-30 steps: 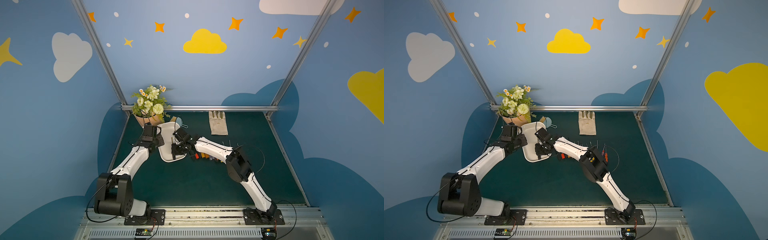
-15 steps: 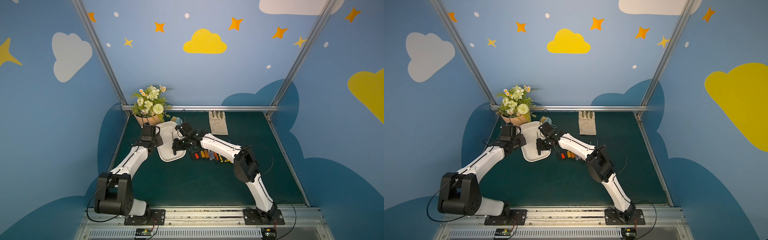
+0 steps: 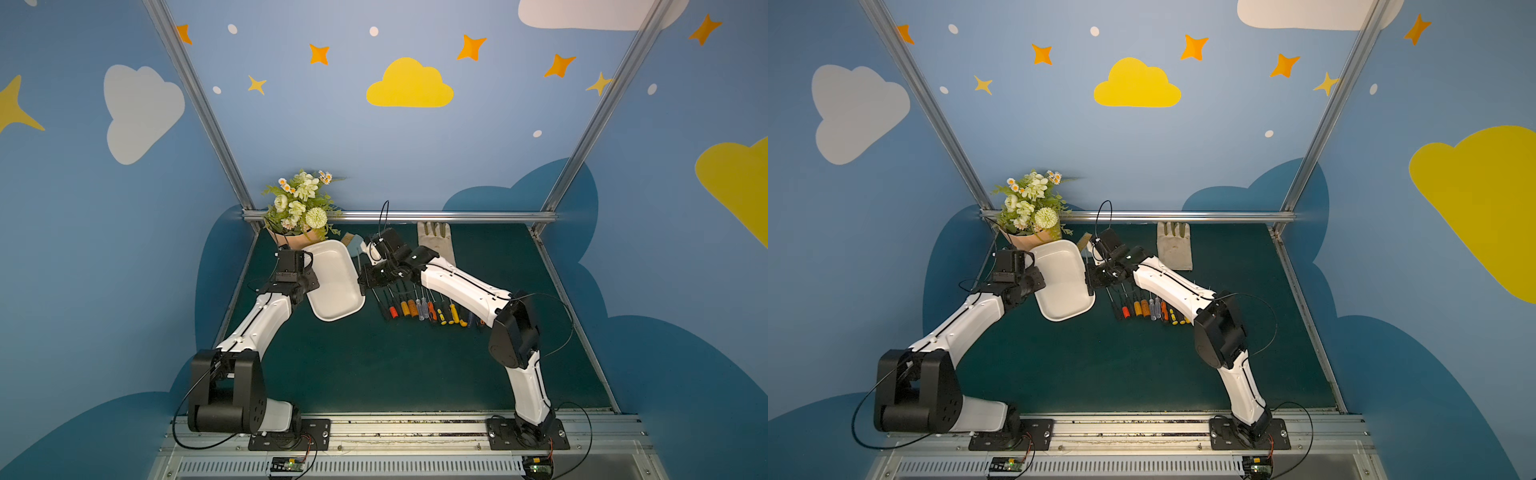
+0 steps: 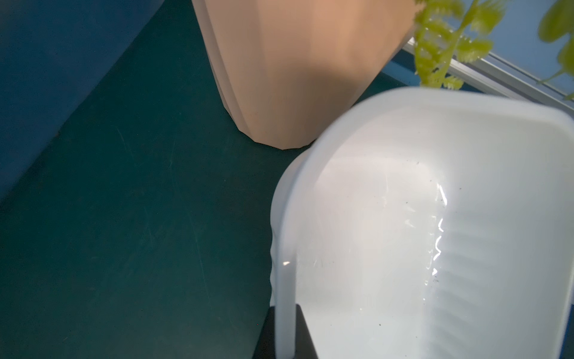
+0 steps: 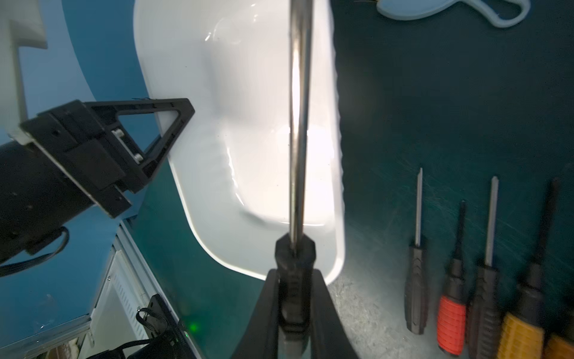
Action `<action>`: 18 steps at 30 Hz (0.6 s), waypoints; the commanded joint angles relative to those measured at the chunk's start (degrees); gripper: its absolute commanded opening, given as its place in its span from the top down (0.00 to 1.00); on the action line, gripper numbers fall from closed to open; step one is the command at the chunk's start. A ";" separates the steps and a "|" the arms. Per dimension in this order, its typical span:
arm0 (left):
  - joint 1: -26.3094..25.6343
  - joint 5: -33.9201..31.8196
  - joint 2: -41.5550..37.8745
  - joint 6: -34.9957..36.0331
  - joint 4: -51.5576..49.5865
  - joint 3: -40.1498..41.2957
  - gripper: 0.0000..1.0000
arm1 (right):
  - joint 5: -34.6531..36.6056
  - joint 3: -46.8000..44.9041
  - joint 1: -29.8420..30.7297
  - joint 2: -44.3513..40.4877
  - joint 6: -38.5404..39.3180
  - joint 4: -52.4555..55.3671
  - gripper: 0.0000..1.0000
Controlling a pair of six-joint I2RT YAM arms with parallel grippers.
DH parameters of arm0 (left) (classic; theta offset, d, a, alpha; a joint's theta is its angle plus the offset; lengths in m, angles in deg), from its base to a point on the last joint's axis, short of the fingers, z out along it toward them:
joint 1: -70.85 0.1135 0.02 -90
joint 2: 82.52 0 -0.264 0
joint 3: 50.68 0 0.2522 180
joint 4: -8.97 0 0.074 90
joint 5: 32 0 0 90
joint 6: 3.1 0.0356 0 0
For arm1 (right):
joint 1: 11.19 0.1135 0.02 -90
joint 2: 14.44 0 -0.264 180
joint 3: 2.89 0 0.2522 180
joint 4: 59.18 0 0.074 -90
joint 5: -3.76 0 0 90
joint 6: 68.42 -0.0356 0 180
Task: Take out the screwdriver from the storage box
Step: Pick up the screwdriver from the storage box, then place the screwdriver at the center of the board.
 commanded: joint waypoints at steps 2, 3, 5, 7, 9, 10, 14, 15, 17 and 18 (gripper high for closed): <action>0.82 -0.43 -2.11 -0.64 0.76 -0.98 0.98 | 3.38 -1.65 -0.85 -1.65 3.43 5.60 1.00; 1.01 -0.40 -2.17 -0.72 0.88 -0.90 0.98 | 3.80 -1.47 -0.89 -1.07 3.81 6.72 1.00; 1.47 -0.33 -2.50 -0.82 0.86 -0.89 0.98 | 3.85 -0.44 -0.82 0.54 4.56 9.61 1.00; 1.93 -0.47 -2.72 -1.04 0.76 -0.80 0.98 | 5.01 0.66 -0.76 2.11 5.03 12.59 1.00; 2.35 -0.36 -2.91 -1.23 0.80 -0.73 0.98 | 4.80 0.77 -0.70 3.20 5.55 13.69 1.00; 2.51 -0.34 -3.13 -1.30 0.80 -0.72 0.98 | 4.53 0.99 -0.76 3.81 5.92 14.04 1.00; 3.16 -0.24 -3.50 -1.61 0.89 -0.63 0.98 | 3.57 3.59 -0.52 7.38 6.70 15.83 1.00; 3.40 -0.25 -3.60 -1.66 0.89 -0.53 0.98 | 3.45 4.28 -0.29 8.28 6.81 15.91 1.00; 3.54 -0.16 -3.60 -1.74 0.85 -0.46 0.98 | 3.46 5.52 0.09 10.02 6.78 15.99 1.00; 3.55 -0.24 -3.59 -1.73 0.68 -0.52 0.98 | 3.46 6.26 0.37 10.96 6.75 16.09 1.00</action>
